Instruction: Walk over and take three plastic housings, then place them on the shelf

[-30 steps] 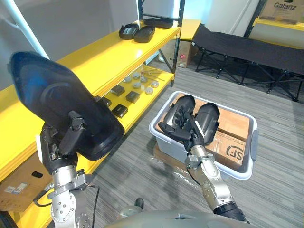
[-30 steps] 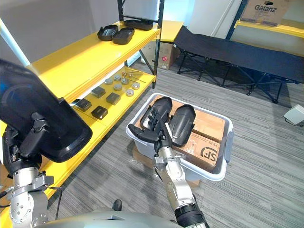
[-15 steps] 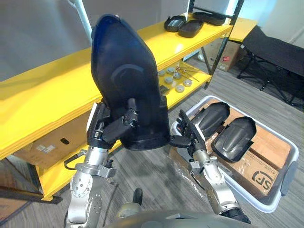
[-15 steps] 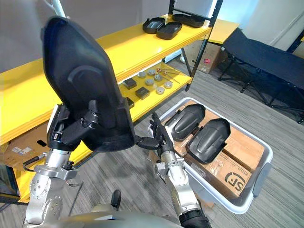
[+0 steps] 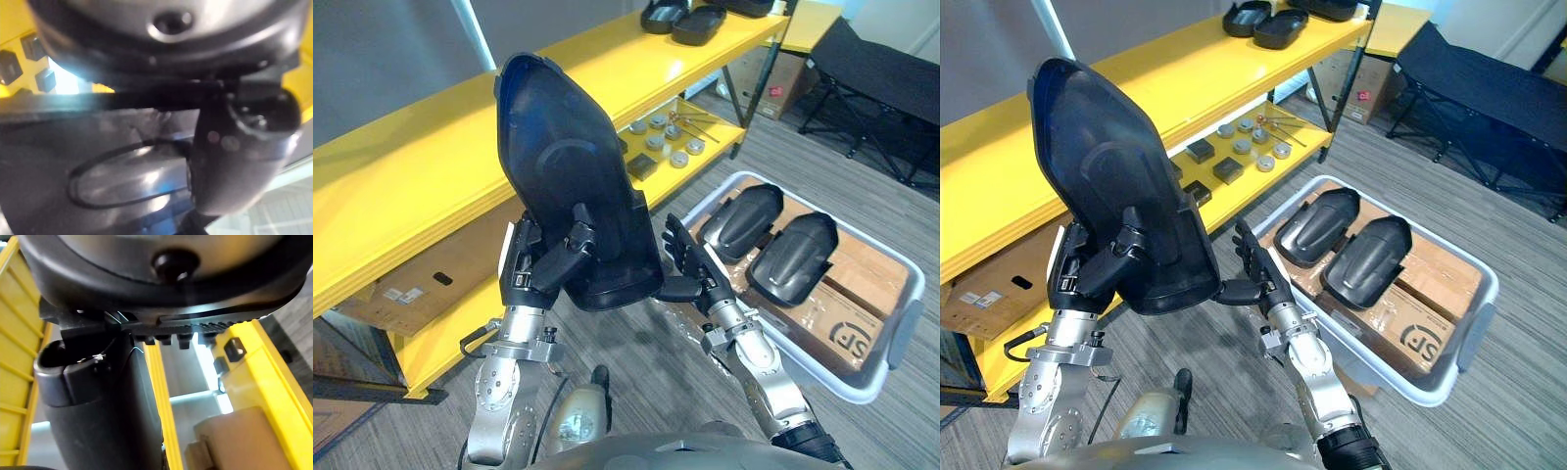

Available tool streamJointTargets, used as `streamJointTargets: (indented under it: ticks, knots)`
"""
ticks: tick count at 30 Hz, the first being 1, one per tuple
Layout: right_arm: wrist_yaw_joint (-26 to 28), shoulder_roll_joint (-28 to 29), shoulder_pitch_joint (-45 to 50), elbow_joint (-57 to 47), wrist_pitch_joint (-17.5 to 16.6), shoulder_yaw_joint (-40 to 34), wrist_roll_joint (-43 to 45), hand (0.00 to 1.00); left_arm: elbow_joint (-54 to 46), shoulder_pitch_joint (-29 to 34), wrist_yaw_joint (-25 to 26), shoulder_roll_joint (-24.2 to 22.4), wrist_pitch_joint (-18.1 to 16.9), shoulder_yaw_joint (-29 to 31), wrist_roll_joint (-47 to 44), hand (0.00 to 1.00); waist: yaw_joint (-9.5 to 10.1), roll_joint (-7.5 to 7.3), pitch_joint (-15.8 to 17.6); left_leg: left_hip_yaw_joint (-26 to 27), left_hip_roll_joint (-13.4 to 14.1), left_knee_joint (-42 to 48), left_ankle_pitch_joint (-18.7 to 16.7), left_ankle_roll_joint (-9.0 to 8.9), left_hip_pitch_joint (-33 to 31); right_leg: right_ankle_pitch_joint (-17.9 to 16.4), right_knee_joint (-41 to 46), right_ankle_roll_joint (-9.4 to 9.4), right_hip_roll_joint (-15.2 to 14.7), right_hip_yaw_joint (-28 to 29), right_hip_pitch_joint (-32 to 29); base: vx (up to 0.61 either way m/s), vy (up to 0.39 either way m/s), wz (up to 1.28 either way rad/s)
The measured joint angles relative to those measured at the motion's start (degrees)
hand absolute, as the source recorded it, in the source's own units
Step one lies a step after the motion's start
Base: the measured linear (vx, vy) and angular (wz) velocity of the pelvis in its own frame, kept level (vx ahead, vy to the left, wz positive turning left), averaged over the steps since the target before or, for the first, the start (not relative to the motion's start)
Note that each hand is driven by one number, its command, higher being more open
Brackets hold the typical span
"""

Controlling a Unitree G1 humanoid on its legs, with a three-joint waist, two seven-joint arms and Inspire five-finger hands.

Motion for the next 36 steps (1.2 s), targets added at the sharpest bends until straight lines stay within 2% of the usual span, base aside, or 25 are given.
streamJointTargets:
  ticks: [1,2,3,4,5,6,7,8,9,10,13,15,17,18,19,21,22,24,26,27,30,31,33,34,36]
  knots:
    - [-0.16,0.1,0.01,0.01,0.01,0.05,0.43,1.0,-0.01,0.15,-0.08,-0.08,0.01,0.32,0.0,0.0,0.22,0.03,0.03,0.45,-0.06,2.01,-1.32,0.07,-0.69,-0.81,0.74,0.07,-0.56,-0.25,0.12,-0.05,0.127,0.27]
    - [-0.48,0.67,0.08,-0.01,0.01,-0.04,1.65,1.0,-0.17,0.49,-0.7,-0.18,0.09,1.3,0.1,0.0,0.45,-0.78,0.33,2.07,-0.01,6.44,-2.99,1.48,-1.72,-1.95,0.89,-0.11,-2.0,-1.03,0.84,-0.03,0.216,0.27]
    - [-0.94,1.78,0.45,-0.07,-0.09,-1.03,2.24,1.0,-0.73,1.33,-1.19,-0.28,0.12,2.47,0.28,0.0,1.06,-0.45,0.25,5.11,0.52,15.41,-6.68,3.54,-2.92,-2.16,0.5,-0.71,-2.53,-1.44,2.02,0.02,0.211,0.26]
    - [-1.09,2.44,1.11,-0.2,-0.15,-1.58,2.45,1.0,-1.2,2.11,-1.42,-0.27,0.12,3.18,0.4,0.0,1.24,-0.16,-0.02,6.64,0.48,17.64,-9.25,4.1,-2.48,-2.32,0.08,-1.19,-2.73,-1.79,3.14,0.17,0.317,0.29]
    - [-1.05,2.85,3.24,-1.5,-0.7,-2.82,2.56,1.0,-1.9,2.63,-1.85,-1.15,0.05,4.69,0.6,0.0,0.85,1.26,-0.57,7.35,0.51,17.0,-15.26,5.62,-1.15,-2.17,6.18,-7.7,-2.92,-1.19,2.58,0.2,0.326,0.52]
    - [-1.15,3.63,4.85,-1.51,-0.88,-3.09,2.84,1.0,-1.93,2.64,-1.7,-1.22,0.07,6.88,0.72,0.0,0.83,-0.05,-1.19,6.9,-1.67,16.79,-16.25,6.5,-1.15,2.0,15.67,-12.61,-5.87,2.46,-3.32,0.21,0.33,0.54]
    - [-0.98,3.78,5.54,-1.45,-0.88,-3.02,3.06,1.0,-1.93,2.63,-1.0,-1.07,0.12,7.69,0.73,0.0,0.73,-0.55,-1.4,6.84,-2.33,15.73,-16.21,6.63,-0.81,5.13,19.1,-13.62,-6.19,4.89,-5.84,0.21,0.272,0.47]
    - [-0.34,4.26,6.36,-1.44,-0.9,-2.76,3.55,1.0,-2.11,2.62,0.77,-0.66,0.12,9.63,0.94,0.0,0.76,-0.53,-1.25,6.02,-3.08,13.19,-15.67,7.61,0.36,6.7,24.57,-12.5,-5.03,8.84,-9.62,0.31,0.208,0.36]
    - [0.29,4.65,6.41,-1.43,-0.91,-2.76,3.54,1.0,-2.1,2.57,2.83,-0.53,0.12,11.61,1.35,0.0,0.14,-0.94,-1.34,4.71,-3.62,10.23,-14.55,9.14,2.26,4.59,28.54,-11.12,-2.58,9.86,-12.01,0.34,0.184,0.39]
    - [0.37,4.65,6.25,-1.44,-0.92,-2.8,3.53,1.0,-2.1,2.57,3.85,-0.55,0.15,12.34,1.49,0.0,-0.08,-0.89,-1.32,4.18,-3.84,8.46,-13.72,8.84,3.62,3.34,28.98,-10.42,-1.41,9.76,-12.69,0.35,0.152,0.42]
    - [0.24,4.36,4.25,-1.58,-1.79,-3.99,4.79,1.0,-2.1,1.96,8.49,-0.05,0.15,13.31,1.7,0.0,-0.43,-0.3,-1.24,1.75,-5.81,-0.65,-11.09,9.14,11.27,0.74,21.84,-9.32,4.62,8.33,-16.39,0.34,0.109,0.44]
    - [-0.12,3.54,1.85,-3.1,-2.44,-5.83,4.87,1.0,-2.1,0.93,10.16,0.4,0.14,12.81,1.72,0.0,-0.95,0.66,-1.49,-2.08,-6.75,-3.63,-11.01,9.24,14.52,1.48,11.77,-8.18,10.74,13.25,-20.01,0.42,0.069,0.97]
    - [-2.41,2.74,1.53,-8.36,-3.13,-8.82,6.35,1.0,-1.38,-1.0,9.79,0.85,0.09,12.04,1.3,0.0,-2.6,0.85,-1.35,-7.72,-8.84,-4.83,-11.04,9.2,16.89,3.73,4.81,-4.83,13.32,20.67,-23.14,0.37,-0.033,1.46]
    - [-3.07,2.56,1.47,-9.66,-3.29,-9.95,6.37,1.0,-1.13,-1.32,9.42,0.94,0.09,12.04,1.16,0.0,-3.16,0.8,-1.4,-9.04,-9.49,-4.88,-11.2,8.92,17.69,4.42,3.49,-3.95,13.48,21.96,-23.33,0.41,-0.118,1.57]
    - [-3.78,1.82,1.35,-11.22,-4.25,-12.04,6.4,1.0,-1.0,-1.28,9.23,1.26,0.08,12.07,1.12,0.0,-3.79,0.49,-1.56,-10.64,-10.16,-4.9,-12.09,7.43,19.69,7.5,1.66,-4.72,13.32,22.41,-23.24,0.43,-0.145,1.42]
    - [-4.73,0.32,0.98,-11.98,-6.3,-14.2,6.34,1.0,-0.86,-1.07,9.1,1.31,-0.55,12.74,0.63,0.0,-3.77,-1.29,-2.81,-11.49,-11.08,-4.09,-13.76,4.83,21.58,17.14,-3.02,-7.17,13.11,20.15,-22.46,0.45,-0.189,1.16]
    - [-5.15,-1.93,-0.54,-11.9,-6.87,-14.85,6.34,1.0,-0.04,-0.73,9.2,-0.69,-1.11,12.76,0.27,0.0,-3.23,1.44,-3.86,-11.29,-8.86,-2.83,-15.18,4.45,21.34,16.26,-2.42,-7.61,14.01,18.02,-21.96,0.54,-0.192,0.64]
    - [-5.19,-4.58,-5.27,-11.92,-7.64,-16.17,5.95,1.0,1.05,-0.96,9.15,-1.61,-1.05,13.23,-0.57,0.0,-3.08,4.03,-4.38,-8.7,-6.02,0.53,-14.42,2.36,19.89,15.46,-5.2,-9.2,15.83,15.19,-19.17,0.44,-0.131,0.44]
    - [-5.08,-5.73,-6.13,-11.98,-7.81,-17.22,5.87,1.0,3.09,-2.09,7.29,-1.83,-0.1,12.74,-0.27,0.0,-3.58,3.54,-3.57,-5.07,-5.82,13.63,-11.18,-0.66,15.14,15.25,-9.44,-9.48,14.72,14.42,-12.95,0.35,-0.068,0.6]
    - [-4.95,-5.29,-6.23,-12.15,-8.66,-18.24,5.9,1.0,3.2,-2.33,6.23,-1.31,0.21,12.57,0.16,0.0,-3.55,2.45,-2.69,-0.82,-4.76,18.47,-12.75,0.93,12.6,15.22,-12.91,-9.49,13.69,14.43,-8.3,0.36,-0.034,0.51]
    - [-4.63,-5.13,-7.66,-13.17,-11.61,-21.37,5.92,1.0,2.94,-4.48,4.63,-1.0,-0.01,11.74,0.48,0.0,-3.57,1.75,-2.14,3.26,-0.51,11.12,-14.47,0.91,5.86,15.18,-15.27,-9.39,11.29,12.44,-5.4,0.2,0.056,0.4]
    - [-4.79,-5.02,-7.98,-13.19,-12.31,-22.29,5.94,1.0,2.94,-5.24,4.59,-0.96,-0.02,11.0,0.8,0.0,-3.56,2.07,-2.03,3.2,1.31,5.89,-13.2,-0.26,4.81,14.94,-15.09,-8.82,10.77,12.18,-5.23,0.14,0.156,0.12]
    - [-5.19,-5.26,-7.25,-13.78,-12.9,-23.48,5.91,1.0,2.74,-5.88,3.93,-0.94,-0.12,8.92,1.44,0.0,-3.99,4.06,-1.64,3.41,5.93,-2.2,-2.08,-1.98,4.94,12.46,-13.11,-5.02,10.38,11.39,-4.09,0.11,0.23,0.02]
    - [-6.2,-4.32,-5.97,-14.25,-13.61,-23.86,5.85,1.0,3.19,-6.56,3.14,-0.5,-0.02,7.5,1.96,0.0,-4.15,3.44,-0.56,4.36,4.33,-1.18,-2.29,-2.05,6.0,11.27,-11.45,-3.55,8.38,12.03,-3.8,0.08,0.353,-0.04]
    - [-7.25,-3.09,-4.68,-15.93,-13.77,-23.87,5.83,1.0,2.77,-7.16,2.02,1.42,0.03,6.48,1.95,0.0,-4.74,1.68,-0.46,6.26,1.2,-4.38,-2.15,-0.56,7.02,11.16,-11.76,-3.65,5.24,12.6,-4.19,0.08,0.313,-0.07]
